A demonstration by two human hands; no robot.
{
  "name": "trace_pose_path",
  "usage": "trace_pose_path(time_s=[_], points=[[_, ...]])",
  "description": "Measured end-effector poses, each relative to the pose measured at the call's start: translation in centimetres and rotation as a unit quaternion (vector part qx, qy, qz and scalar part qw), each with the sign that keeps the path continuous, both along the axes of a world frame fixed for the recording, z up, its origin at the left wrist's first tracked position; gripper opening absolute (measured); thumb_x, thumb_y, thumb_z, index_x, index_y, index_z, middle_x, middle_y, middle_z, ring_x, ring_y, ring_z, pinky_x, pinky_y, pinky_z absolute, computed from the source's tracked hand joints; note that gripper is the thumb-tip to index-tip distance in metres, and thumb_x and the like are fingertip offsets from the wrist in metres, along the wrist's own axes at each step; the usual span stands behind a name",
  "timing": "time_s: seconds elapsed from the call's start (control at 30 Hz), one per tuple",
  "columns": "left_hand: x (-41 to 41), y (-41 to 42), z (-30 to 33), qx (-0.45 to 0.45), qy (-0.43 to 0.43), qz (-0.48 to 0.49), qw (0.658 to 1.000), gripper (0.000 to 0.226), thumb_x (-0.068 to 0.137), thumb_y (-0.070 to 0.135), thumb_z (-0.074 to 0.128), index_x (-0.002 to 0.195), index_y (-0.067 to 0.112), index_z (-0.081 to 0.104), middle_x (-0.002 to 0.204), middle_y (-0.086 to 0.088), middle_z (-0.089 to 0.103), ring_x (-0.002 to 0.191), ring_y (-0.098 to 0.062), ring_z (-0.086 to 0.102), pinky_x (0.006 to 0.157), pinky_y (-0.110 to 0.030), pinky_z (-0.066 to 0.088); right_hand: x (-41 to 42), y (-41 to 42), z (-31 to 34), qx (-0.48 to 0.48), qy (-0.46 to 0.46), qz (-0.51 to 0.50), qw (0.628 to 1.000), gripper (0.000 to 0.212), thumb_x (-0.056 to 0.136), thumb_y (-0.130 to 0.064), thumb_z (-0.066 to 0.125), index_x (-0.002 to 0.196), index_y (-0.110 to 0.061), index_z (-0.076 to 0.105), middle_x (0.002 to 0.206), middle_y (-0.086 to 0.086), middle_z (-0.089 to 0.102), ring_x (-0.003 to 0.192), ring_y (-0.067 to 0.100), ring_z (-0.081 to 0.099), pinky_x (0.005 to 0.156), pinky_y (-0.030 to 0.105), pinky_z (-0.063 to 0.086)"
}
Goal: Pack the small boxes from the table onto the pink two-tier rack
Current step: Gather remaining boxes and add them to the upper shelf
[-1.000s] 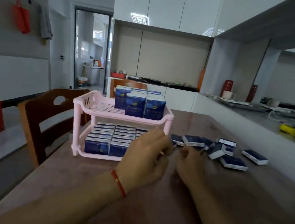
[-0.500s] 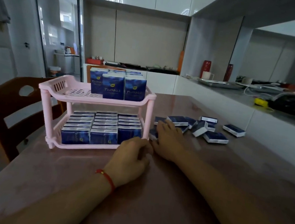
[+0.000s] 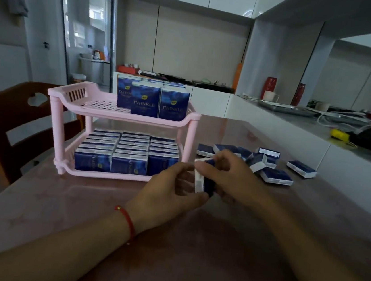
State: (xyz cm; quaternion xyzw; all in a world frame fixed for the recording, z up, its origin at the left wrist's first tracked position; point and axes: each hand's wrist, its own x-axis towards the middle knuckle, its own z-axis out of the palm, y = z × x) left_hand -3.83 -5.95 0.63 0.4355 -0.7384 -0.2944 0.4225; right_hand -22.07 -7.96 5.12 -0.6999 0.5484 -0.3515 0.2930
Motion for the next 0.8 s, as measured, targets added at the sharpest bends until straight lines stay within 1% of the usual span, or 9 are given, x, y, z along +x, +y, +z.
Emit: trace_pose_path(time_s=[0.13,0.2,0.27,0.37,0.47,0.53,0.67,0.73,0.8], points=[[0.0,-0.3,-0.3,-0.013,0.051,0.039,0.998,0.036,0.084,0.022,0.078,0.112,0.036,0.059,0.104,0.015,0.069,0.096,0.001,0.066,0.080,-0.009,0.051,1.3,0.3,-0.2,0.026,-0.013,0.034,0.999,0.055,0.088,-0.072,0.044,0.098,-0.020,0.059,0.064,-0.003,0.064,0.043,0.008,0.047,0.043,0.025,0.039],[0.3,-0.6,-0.4,0.015,0.083,0.062,0.994,0.029,0.084,0.022,0.078,0.105,0.029,0.060,0.096,0.009,0.071,0.088,-0.003,0.068,0.073,-0.013,0.053,0.1,-3.0,-0.5,-0.064,0.015,-0.062,0.996,0.038,0.099,-0.054,0.046,0.094,-0.021,0.064,0.085,-0.001,0.069,0.063,0.011,0.059,0.059,0.030,0.048],[0.5,-0.9,-0.4,0.040,0.104,0.071,0.991,0.029,0.084,0.027,0.078,0.104,0.022,0.058,0.094,0.004,0.072,0.086,-0.005,0.070,0.078,-0.023,0.058,-1.8,-6.8,-0.8,-0.140,0.183,-0.152,0.961,0.021,0.095,-0.039,0.058,0.107,-0.022,0.062,0.111,0.003,0.066,0.097,0.019,0.063,0.083,0.040,0.053],[0.6,-0.9,-0.5,0.055,0.130,0.041,0.989,0.025,0.088,0.026,0.074,0.104,0.020,0.056,0.101,-0.003,0.073,0.093,-0.015,0.073,0.083,-0.042,0.061,-3.4,-10.9,-1.6,-0.153,0.354,-0.138,0.912,0.047,0.095,-0.035,0.058,0.139,-0.023,0.046,0.143,0.005,0.049,0.126,0.028,0.050,0.102,0.049,0.044],[0.5,-0.6,-0.3,0.064,0.155,0.025,0.986,0.021,0.091,0.016,0.071,0.105,0.015,0.055,0.103,-0.009,0.072,0.087,-0.015,0.074,0.071,-0.032,0.062,-3.3,-12.4,-2.5,-0.152,0.415,-0.117,0.889,0.048,0.096,-0.030,0.054,0.142,-0.030,0.040,0.148,0.001,0.047,0.134,0.026,0.043,0.111,0.053,0.027],[0.6,-0.6,-0.3,0.072,0.159,0.025,0.984,0.021,0.091,0.009,0.069,0.106,0.015,0.055,0.103,-0.009,0.072,0.085,-0.014,0.074,0.068,-0.027,0.061,-3.2,-12.9,-3.3,-0.190,0.462,-0.141,0.854,0.042,0.095,-0.025,0.056,0.135,-0.028,0.046,0.138,0.003,0.058,0.128,0.028,0.050,0.110,0.050,0.027],[1.0,-0.9,-0.7,0.056,0.119,0.031,0.991,0.029,0.088,0.009,0.069,0.109,0.025,0.058,0.106,0.001,0.072,0.094,-0.011,0.072,0.086,-0.035,0.060,-3.3,-12.1,-2.8,-0.274,0.519,-0.174,0.791,0.033,0.089,-0.028,0.067,0.119,-0.022,0.055,0.113,0.006,0.071,0.103,0.029,0.062,0.093,0.043,0.043],[1.1,-1.1,-0.9,0.040,0.111,0.042,0.992,0.033,0.087,0.014,0.071,0.116,0.027,0.059,0.109,0.005,0.073,0.097,-0.008,0.071,0.088,-0.037,0.060,-3.3,-10.2,-1.9,-0.317,0.465,-0.177,0.808,0.025,0.093,-0.024,0.060,0.116,-0.016,0.060,0.104,0.010,0.072,0.094,0.031,0.063,0.084,0.042,0.048],[1.3,-0.8,-0.9,0.018,0.097,0.057,0.993,0.036,0.085,0.026,0.071,0.119,0.030,0.059,0.112,0.009,0.072,0.100,-0.008,0.071,0.091,-0.041,0.059,-2.9,-7.1,-0.8,-0.337,0.328,-0.169,0.866,0.023,0.095,-0.022,0.058,0.115,-0.011,0.064,0.099,0.011,0.071,0.086,0.029,0.063,0.076,0.038,0.050]])
